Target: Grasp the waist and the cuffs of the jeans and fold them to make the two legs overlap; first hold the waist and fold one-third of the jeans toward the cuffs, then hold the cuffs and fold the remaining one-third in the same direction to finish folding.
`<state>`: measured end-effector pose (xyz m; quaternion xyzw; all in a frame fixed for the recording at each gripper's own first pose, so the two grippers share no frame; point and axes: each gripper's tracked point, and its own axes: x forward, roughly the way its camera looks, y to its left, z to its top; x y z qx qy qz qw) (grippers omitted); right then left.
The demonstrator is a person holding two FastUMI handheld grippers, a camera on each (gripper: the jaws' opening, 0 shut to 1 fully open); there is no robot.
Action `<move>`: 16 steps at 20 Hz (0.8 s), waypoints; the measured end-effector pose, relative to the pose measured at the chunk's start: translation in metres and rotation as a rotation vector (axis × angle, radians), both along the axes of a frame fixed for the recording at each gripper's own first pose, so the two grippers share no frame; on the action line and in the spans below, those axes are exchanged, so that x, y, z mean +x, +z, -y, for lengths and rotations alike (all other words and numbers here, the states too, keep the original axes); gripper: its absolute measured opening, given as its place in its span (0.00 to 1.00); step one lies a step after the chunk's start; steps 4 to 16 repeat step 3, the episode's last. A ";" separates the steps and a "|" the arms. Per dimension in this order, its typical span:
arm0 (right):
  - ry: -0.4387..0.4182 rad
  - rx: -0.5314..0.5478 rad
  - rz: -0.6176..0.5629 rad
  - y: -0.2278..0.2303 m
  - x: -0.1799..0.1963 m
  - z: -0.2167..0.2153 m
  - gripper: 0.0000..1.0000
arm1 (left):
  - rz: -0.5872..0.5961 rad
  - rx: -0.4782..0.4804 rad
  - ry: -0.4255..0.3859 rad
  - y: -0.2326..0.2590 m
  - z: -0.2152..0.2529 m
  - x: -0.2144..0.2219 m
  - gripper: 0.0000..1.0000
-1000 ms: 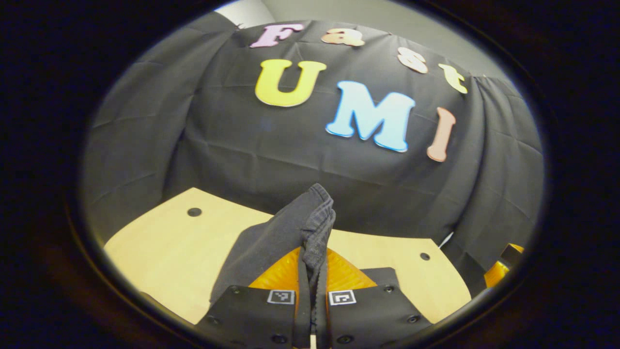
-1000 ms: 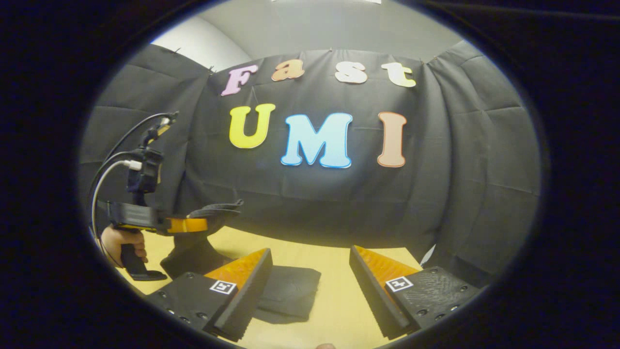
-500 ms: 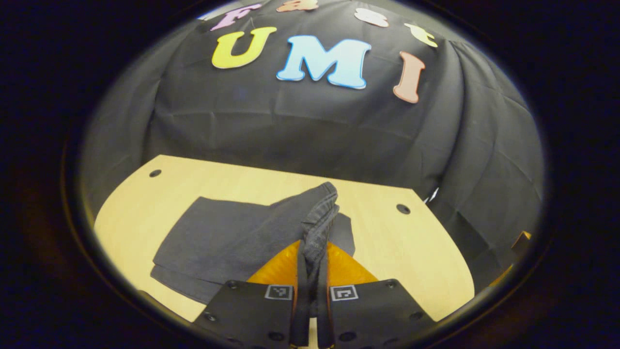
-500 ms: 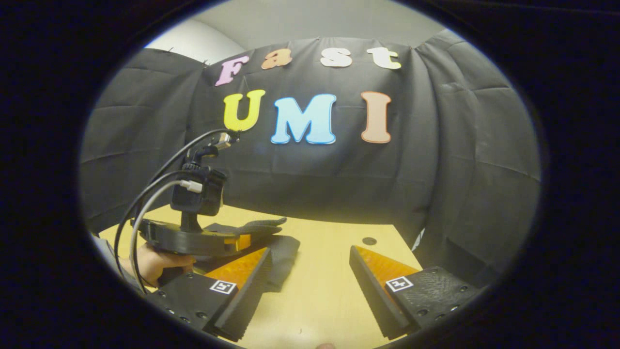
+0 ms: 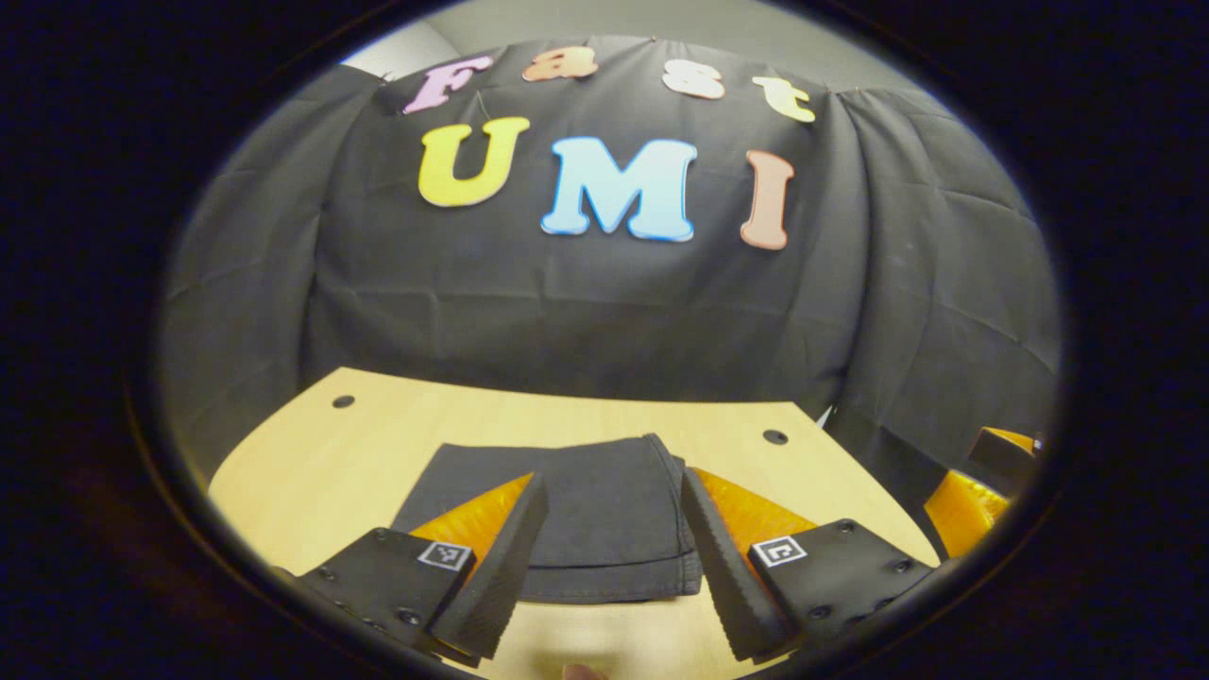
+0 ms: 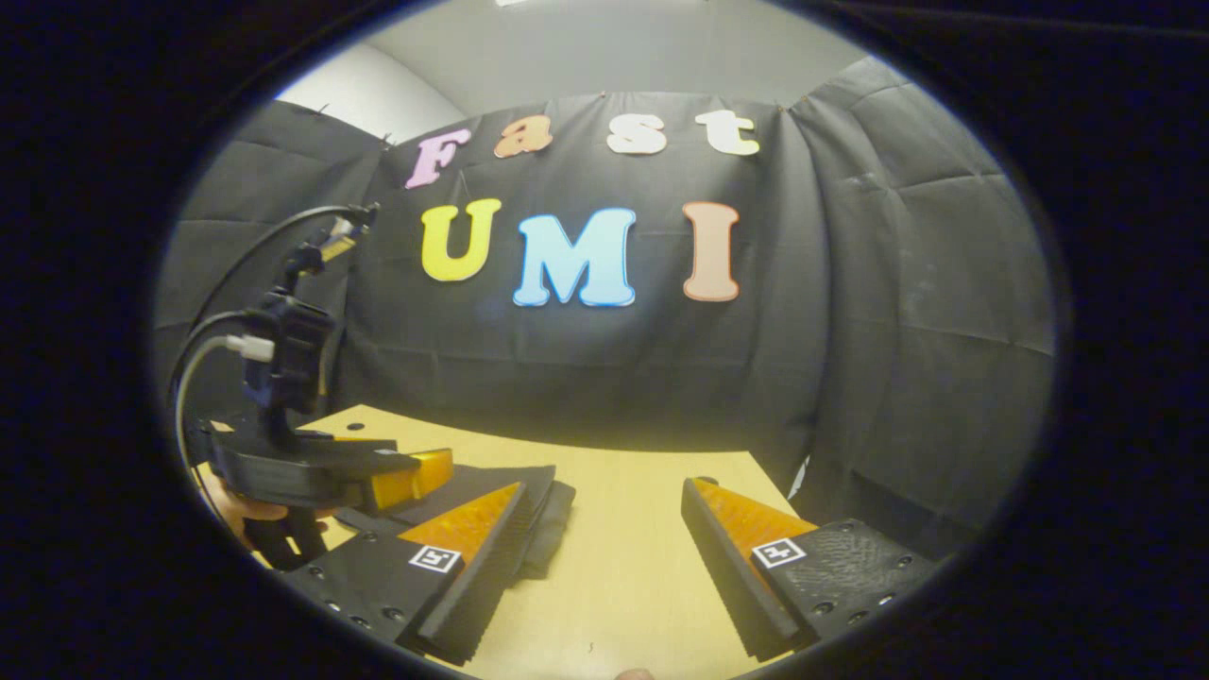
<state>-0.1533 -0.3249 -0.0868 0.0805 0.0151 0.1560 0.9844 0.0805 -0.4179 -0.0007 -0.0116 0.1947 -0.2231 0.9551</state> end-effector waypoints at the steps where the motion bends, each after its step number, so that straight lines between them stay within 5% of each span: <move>1: -0.012 0.005 0.007 0.005 -0.006 -0.001 0.95 | 0.035 0.012 0.016 0.017 -0.019 -0.006 0.92; 3: -0.018 0.032 0.034 0.017 -0.022 -0.008 0.95 | 0.105 0.035 0.017 0.044 -0.050 -0.028 0.87; 16: -0.018 0.032 0.034 0.017 -0.022 -0.008 0.95 | 0.105 0.035 0.017 0.044 -0.050 -0.028 0.87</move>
